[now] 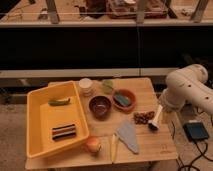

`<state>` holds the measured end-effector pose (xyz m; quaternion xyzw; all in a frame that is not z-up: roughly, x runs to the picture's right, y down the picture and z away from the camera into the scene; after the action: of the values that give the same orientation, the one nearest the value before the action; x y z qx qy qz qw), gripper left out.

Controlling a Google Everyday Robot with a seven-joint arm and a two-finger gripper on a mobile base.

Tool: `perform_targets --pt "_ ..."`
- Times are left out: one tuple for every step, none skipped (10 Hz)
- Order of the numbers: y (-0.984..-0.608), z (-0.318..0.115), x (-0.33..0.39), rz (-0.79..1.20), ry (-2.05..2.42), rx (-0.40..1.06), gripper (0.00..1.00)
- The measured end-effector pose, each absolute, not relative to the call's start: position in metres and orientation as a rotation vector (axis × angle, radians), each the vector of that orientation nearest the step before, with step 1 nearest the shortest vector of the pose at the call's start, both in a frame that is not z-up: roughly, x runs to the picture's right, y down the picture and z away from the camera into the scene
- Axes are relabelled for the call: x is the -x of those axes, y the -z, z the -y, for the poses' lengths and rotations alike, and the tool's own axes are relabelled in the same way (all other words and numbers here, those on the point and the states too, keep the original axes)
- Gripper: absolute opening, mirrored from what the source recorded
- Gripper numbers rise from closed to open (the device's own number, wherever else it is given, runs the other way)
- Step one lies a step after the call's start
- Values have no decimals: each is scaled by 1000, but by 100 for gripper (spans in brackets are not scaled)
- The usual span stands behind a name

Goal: Place towel in paper cup

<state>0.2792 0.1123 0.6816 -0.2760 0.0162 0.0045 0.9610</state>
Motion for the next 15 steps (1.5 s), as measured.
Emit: perform_targets --pt "-679 -118 -271 -17 32 554 65" --pt "-678 -124 -256 6 88 548 65" --pt "-677 -131 -236 35 128 552 65" --pt "-678 -137 -215 61 165 559 65" --pt "-681 -145 -191 95 206 568 65" --pt "-688 -158 -163 137 248 585 65" --pt "-697 -170 -146 169 271 600 65" --pt "-705 -182 -137 192 285 611 65" --pt "-719 -197 -130 217 299 612 65" --pt "-724 -204 -128 222 297 612 65" --pt "-724 -204 -128 221 298 609 65" --pt "-724 -204 -128 221 297 610 65" --pt "-724 -204 -128 222 296 610 65" --pt "-724 -204 -128 219 294 611 65" --pt "-724 -205 -129 216 292 615 65"
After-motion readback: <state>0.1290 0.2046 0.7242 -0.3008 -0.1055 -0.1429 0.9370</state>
